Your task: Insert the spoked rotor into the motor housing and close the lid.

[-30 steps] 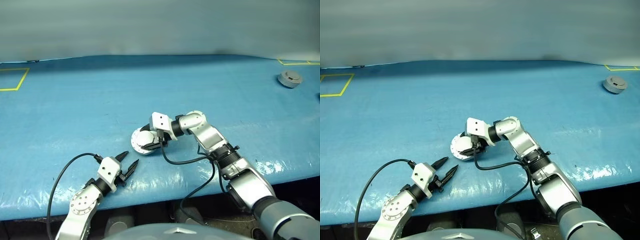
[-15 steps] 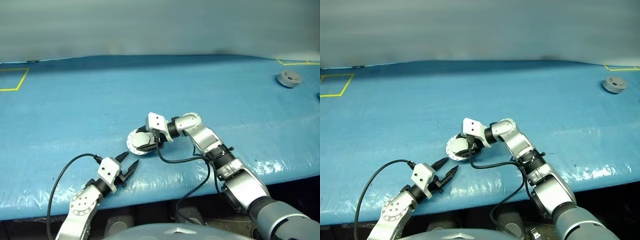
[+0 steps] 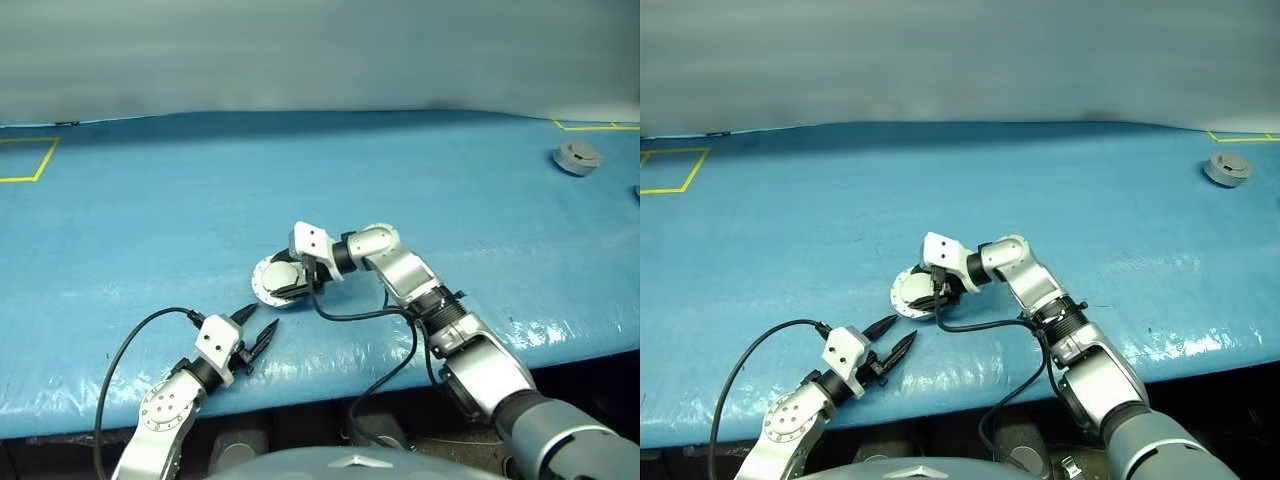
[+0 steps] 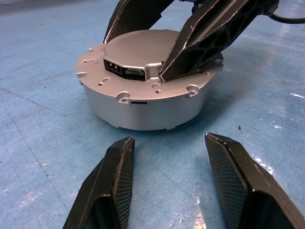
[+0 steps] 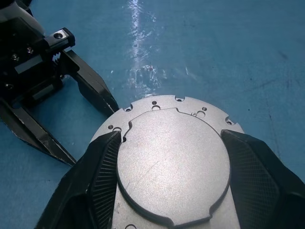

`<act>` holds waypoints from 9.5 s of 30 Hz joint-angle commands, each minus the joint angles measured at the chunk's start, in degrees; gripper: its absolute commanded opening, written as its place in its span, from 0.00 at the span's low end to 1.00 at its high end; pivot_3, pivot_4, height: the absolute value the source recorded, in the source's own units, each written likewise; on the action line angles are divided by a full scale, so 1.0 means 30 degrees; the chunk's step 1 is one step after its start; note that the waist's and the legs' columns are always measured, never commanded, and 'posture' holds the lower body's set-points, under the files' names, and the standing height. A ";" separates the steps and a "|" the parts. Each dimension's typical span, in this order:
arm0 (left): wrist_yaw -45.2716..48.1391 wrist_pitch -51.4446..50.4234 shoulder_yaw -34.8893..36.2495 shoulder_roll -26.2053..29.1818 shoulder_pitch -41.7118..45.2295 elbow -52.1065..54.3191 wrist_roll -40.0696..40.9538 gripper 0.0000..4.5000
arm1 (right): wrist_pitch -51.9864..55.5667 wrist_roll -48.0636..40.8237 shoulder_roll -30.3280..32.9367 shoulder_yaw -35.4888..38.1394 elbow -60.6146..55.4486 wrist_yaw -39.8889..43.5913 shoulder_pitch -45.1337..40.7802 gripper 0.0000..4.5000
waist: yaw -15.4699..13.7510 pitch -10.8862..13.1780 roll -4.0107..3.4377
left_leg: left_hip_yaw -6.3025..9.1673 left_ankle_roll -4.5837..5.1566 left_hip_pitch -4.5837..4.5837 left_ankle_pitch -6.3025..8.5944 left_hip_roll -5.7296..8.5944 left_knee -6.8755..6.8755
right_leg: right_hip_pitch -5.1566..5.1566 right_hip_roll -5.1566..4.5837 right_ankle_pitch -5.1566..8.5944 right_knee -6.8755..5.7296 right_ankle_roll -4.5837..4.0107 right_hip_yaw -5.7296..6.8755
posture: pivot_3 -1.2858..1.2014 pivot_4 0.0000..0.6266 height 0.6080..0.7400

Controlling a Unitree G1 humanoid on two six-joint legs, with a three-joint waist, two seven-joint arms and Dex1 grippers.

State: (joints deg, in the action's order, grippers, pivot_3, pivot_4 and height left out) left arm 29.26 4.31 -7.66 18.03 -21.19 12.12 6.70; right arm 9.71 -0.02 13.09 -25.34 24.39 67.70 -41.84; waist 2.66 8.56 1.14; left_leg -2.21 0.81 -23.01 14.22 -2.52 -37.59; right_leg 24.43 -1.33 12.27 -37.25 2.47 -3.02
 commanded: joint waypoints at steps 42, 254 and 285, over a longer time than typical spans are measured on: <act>-0.0031 0.0072 -0.0415 -0.0246 0.0130 0.0409 0.0314 0.56 | 0.1165 0.0649 -0.2272 0.1375 0.2373 -0.3933 -0.0978 0.67 | -0.0074 0.0000 -0.0002 | -0.0042 -0.0003 0.0045 -0.0011 -0.0020 -0.0119 | 0.0029 0.0027 0.0023 -0.0203 -0.0039 -0.0041 | 0.52 0.24 1.00; 0.0455 -0.0292 -0.0677 -0.0293 0.0306 0.0284 0.0604 0.56 | 0.2944 0.0720 -0.4068 0.0279 0.1599 -0.5039 -0.0614 0.67 | 0.0369 0.0007 -0.0007 | 0.0061 -0.0005 0.0067 -0.0009 -0.0019 0.0026 | 0.0056 0.0019 0.0118 -0.0178 -0.0030 -0.0027 | 0.52 0.24 1.00; 0.0522 -0.0299 -0.0699 -0.0260 0.0357 0.0284 0.0602 0.56 | 0.3463 0.1520 -0.3982 -0.0947 0.1210 -0.6281 0.0182 0.67 | 0.0443 0.0002 -0.0011 | 0.0054 -0.0005 0.0108 -0.0009 -0.0030 0.0026 | 0.0043 0.0032 0.0121 -0.0186 -0.0029 -0.0034 | 0.52 0.24 1.00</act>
State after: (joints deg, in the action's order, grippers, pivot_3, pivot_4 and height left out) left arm 30.60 3.02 -9.64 17.30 -20.16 11.96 7.95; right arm 19.04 2.63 1.19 -26.58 26.44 49.87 -41.82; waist 3.99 8.57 1.11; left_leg -2.05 0.79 -22.68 14.19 -2.61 -37.51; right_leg 24.56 -1.23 12.63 -37.81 2.39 -3.13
